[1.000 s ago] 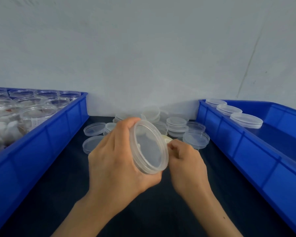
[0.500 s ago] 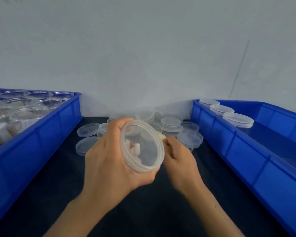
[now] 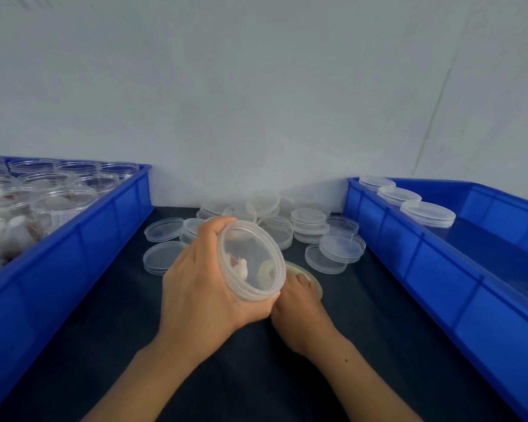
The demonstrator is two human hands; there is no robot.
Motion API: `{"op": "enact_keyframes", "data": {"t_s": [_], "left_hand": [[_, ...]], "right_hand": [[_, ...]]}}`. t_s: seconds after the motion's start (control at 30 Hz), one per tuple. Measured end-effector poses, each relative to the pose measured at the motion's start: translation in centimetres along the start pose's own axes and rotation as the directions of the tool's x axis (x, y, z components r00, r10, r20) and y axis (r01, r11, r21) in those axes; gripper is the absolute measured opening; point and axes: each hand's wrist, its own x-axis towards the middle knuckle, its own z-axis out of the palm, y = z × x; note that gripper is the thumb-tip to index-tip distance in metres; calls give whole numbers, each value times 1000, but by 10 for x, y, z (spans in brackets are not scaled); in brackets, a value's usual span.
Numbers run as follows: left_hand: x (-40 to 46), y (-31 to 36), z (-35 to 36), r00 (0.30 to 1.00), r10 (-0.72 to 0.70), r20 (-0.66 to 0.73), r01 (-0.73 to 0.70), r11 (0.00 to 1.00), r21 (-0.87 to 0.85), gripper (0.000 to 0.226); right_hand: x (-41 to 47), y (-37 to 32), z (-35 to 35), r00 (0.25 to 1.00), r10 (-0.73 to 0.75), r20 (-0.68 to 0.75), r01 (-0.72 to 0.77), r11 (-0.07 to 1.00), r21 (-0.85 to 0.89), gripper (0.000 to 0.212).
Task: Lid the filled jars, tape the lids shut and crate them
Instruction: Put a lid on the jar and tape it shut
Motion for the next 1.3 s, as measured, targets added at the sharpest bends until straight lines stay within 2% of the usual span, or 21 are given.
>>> {"op": "enact_keyframes", "data": {"t_s": [0.07,0.13,0.17,0.2,0.23,0.27,0.3,0.33,0.4,0.63,0.73,0.87,1.0,1.03,1.1,1.2,1.23,1.3], "left_hand": [[2,-5,-1,999,-42,-15,41,997,-63,98],[4,-8,-2,994,-105,-16,101,982,-161,95],[5,-11,-1,991,-134,-12,128,969,-209,90],[6,-12,-1,988,-154,-11,146,956,-253,86],[7,-14,-1,986,-166,-13,155,944,-291,84],[8,-16,0,986,-167,-15,154,935,-321,81],[8,-16,0,986,-165,-15,150,928,-342,81],[9,-17,1,987,-161,-14,145,923,-356,81],[8,-17,2,987,-160,-10,143,909,-392,83],[7,-16,6,984,-164,73,177,823,-540,83],[5,-20,9,976,-154,154,217,771,-599,88],[5,-23,11,968,-161,194,249,733,-633,90],[5,-24,12,953,-208,218,301,699,-649,90],[6,-23,12,950,-221,219,311,694,-649,89],[10,-16,11,938,-256,234,347,678,-648,84],[26,-5,12,930,-268,250,366,678,-637,54],[33,1,13,926,-294,236,376,679,-631,53],[48,17,18,922,-309,232,384,668,-637,72]], "right_hand": [[0,1,6,998,21,58,-19,999,-33,31],[1,2,5,998,59,-3,-59,998,-12,31],[2,2,1,996,68,-64,-64,996,55,29],[1,0,-3,988,103,-115,-72,966,250,28],[1,-4,-9,983,140,-119,-55,841,538,28],[-1,-10,-16,987,147,-71,-30,591,806,32],[-3,-14,-22,995,99,-24,-11,345,938,38],[-5,-16,-26,999,36,2,-9,195,981,45],[-8,-22,-28,996,-85,9,-6,37,999,47],[-7,-25,-26,993,-114,-10,-24,-286,958,43],[-7,-23,-25,991,-128,-27,-22,-362,932,40],[-5,-22,-25,992,-126,-14,-37,-394,918,38],[-5,-27,-27,996,-81,29,-55,-348,936,33],[-5,-26,-28,997,-63,50,-67,-307,949,32],[-6,-23,-38,995,-40,90,-95,-138,986,34],[-5,-10,-65,985,-101,138,-126,116,985,45],[-5,-3,-78,981,-124,149,-126,174,977,53],[-4,12,-104,976,-143,165,-112,317,942,76]]}}
